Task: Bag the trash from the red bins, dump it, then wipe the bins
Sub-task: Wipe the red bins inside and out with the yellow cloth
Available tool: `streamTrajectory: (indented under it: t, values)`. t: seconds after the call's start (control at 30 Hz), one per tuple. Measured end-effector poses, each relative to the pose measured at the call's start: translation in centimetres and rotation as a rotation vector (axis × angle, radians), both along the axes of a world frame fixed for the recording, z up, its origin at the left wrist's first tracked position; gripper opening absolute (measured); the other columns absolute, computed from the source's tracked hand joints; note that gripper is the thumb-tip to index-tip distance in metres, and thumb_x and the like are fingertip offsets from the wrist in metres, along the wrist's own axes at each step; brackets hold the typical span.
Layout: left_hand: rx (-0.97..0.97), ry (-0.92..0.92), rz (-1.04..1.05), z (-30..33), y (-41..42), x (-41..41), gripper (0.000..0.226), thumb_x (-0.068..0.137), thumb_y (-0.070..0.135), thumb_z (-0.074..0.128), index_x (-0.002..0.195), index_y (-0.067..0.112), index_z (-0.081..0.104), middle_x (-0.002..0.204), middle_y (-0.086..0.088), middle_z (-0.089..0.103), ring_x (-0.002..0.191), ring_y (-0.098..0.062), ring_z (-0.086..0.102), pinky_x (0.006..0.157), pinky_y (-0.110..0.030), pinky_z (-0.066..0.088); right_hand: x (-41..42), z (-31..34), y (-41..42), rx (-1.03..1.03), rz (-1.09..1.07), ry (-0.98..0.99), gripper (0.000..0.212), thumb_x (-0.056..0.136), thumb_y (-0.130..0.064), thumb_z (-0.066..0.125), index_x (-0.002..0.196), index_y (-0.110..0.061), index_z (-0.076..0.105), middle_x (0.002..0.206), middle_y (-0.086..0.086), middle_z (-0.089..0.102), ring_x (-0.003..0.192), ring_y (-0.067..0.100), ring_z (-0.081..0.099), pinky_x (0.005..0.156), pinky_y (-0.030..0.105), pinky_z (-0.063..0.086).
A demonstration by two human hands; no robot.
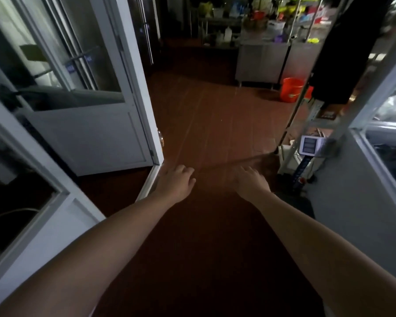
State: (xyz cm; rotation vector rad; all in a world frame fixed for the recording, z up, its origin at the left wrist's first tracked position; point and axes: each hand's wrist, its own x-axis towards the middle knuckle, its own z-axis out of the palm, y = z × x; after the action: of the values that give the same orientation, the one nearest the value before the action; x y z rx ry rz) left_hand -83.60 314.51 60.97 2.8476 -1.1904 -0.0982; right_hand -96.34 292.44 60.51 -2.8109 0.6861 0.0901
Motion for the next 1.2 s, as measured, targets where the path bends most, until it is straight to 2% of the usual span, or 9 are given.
streamTrajectory:
  t: [0.13, 0.3, 0.4, 0.53, 0.63, 0.83, 0.97, 1.1, 1.2]
  values:
    - [-0.04, -0.007, -0.018, -0.6, -8.1, 8.7, 0.046, 0.1, 0.049, 0.036, 0.141, 0.028, 0.043, 0.138, -0.001, 0.049, 0.126, -0.028, 0.047, 0.102, -0.052, 0.041, 8.3, -0.9, -7.6, -0.019, 0.005, 0.007, 0.039, 0.099, -0.037, 0.049, 0.135, -0.024, 0.049, 0.132, 0.005, 0.057, 0.12, 0.029, 0.055, 0.095, 0.043, 0.047]
    - [-0.066, -0.019, -0.069, -2.1, -19.1, 21.3, 0.046, 0.099, 0.048, 0.038, 0.14, 0.028, 0.045, 0.141, -0.003, 0.049, 0.129, -0.028, 0.044, 0.099, -0.046, 0.044, 20.1, -1.9, -17.5, -0.028, -0.054, 0.027, 0.042, 0.099, -0.034, 0.046, 0.14, -0.024, 0.046, 0.133, 0.005, 0.056, 0.117, 0.031, 0.058, 0.094, 0.043, 0.047]
    - [-0.041, -0.014, -0.118, -1.8, -25.9, 28.0, 0.046, 0.099, 0.048, 0.039, 0.139, 0.028, 0.047, 0.14, -0.003, 0.05, 0.128, -0.027, 0.046, 0.099, -0.045, 0.044, 25.7, -1.7, -22.8, 0.023, -0.114, 0.04, 0.043, 0.097, -0.036, 0.047, 0.139, -0.027, 0.047, 0.131, 0.004, 0.056, 0.116, 0.029, 0.058, 0.095, 0.042, 0.046]
    - [0.009, 0.008, -0.221, -0.3, -35.0, 35.2, 0.047, 0.099, 0.047, 0.038, 0.139, 0.024, 0.047, 0.136, -0.004, 0.053, 0.125, -0.028, 0.048, 0.099, -0.044, 0.045, 31.7, -1.1, -30.1, -0.002, -0.075, 0.051, 0.049, 0.092, -0.034, 0.055, 0.14, -0.024, 0.047, 0.133, 0.004, 0.054, 0.12, 0.031, 0.055, 0.094, 0.042, 0.046]
    - [0.068, 0.019, -0.265, -0.4, -42.5, 40.3, 0.049, 0.101, 0.048, 0.034, 0.143, 0.024, 0.044, 0.141, -0.004, 0.049, 0.129, -0.029, 0.046, 0.103, -0.046, 0.042, 36.1, -1.8, -36.8, -0.01, -0.113, 0.065, 0.048, 0.099, -0.036, 0.048, 0.145, -0.021, 0.043, 0.139, 0.007, 0.052, 0.123, 0.033, 0.055, 0.099, 0.044, 0.044]
    - [0.083, 0.016, -0.261, -2.1, -58.8, 51.8, 0.049, 0.101, 0.049, 0.033, 0.142, 0.026, 0.043, 0.144, -0.004, 0.046, 0.13, -0.027, 0.045, 0.103, -0.045, 0.041, 47.2, -3.5, -53.4, 0.001, -0.142, 0.014, 0.046, 0.098, -0.034, 0.048, 0.142, -0.02, 0.044, 0.137, 0.01, 0.052, 0.123, 0.035, 0.053, 0.095, 0.042, 0.046]
    - [0.126, 0.035, -0.236, -2.4, -66.6, 57.9, 0.048, 0.1, 0.05, 0.032, 0.14, 0.027, 0.044, 0.143, -0.003, 0.047, 0.129, -0.027, 0.045, 0.102, -0.045, 0.04, 54.0, -3.8, -62.8, 0.018, -0.124, 0.032, 0.046, 0.096, -0.033, 0.05, 0.14, -0.021, 0.046, 0.13, 0.01, 0.055, 0.118, 0.035, 0.057, 0.09, 0.042, 0.05]
    - [0.104, 0.034, -0.224, -1.5, -74.7, 65.4, 0.048, 0.1, 0.049, 0.033, 0.141, 0.027, 0.044, 0.144, -0.002, 0.047, 0.13, -0.025, 0.044, 0.105, -0.043, 0.04, 62.0, -3.2, -72.1, -0.026, -0.096, 0.022, 0.042, 0.097, -0.036, 0.048, 0.137, -0.02, 0.048, 0.128, 0.008, 0.056, 0.114, 0.033, 0.059, 0.08, 0.036, 0.043]
    - [0.109, 0.047, -0.207, -1.5, -80.4, 70.9, 0.047, 0.101, 0.048, 0.034, 0.141, 0.027, 0.044, 0.144, -0.001, 0.047, 0.131, -0.024, 0.043, 0.106, -0.043, 0.039, 67.7, -2.9, -77.8, -0.028, -0.09, 0.02, 0.045, 0.099, -0.037, 0.047, 0.141, -0.022, 0.046, 0.133, 0.007, 0.056, 0.118, 0.032, 0.057, 0.09, 0.039, 0.047]
